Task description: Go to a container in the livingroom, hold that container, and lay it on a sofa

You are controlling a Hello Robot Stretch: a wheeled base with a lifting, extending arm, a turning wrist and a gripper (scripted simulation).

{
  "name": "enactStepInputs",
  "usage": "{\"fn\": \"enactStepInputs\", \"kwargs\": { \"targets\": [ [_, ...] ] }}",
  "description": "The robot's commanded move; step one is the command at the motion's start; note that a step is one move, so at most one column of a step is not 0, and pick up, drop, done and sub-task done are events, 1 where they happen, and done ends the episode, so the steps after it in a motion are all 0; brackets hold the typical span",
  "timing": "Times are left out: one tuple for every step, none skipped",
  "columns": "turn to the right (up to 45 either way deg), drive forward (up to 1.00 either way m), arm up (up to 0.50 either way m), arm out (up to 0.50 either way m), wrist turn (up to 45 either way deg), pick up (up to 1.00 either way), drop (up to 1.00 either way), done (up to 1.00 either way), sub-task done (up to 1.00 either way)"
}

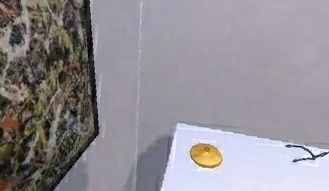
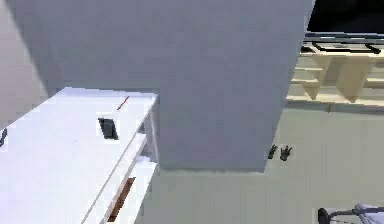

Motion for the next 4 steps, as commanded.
{"fn": "enactStepInputs", "kwargs": {
  "targets": [
    [45.0,0.0,0.0,0.0,0.0,0.0,0.0,0.0,0.0],
    [9.0,0.0,0.0,0.0,0.0,0.0,0.0,0.0,0.0],
    [0.0,0.15,0.0,0.0,0.0,0.0,0.0,0.0,0.0],
    [-45.0,0.0,0.0,0.0,0.0,0.0,0.0,0.0,0.0]
  ]
}}
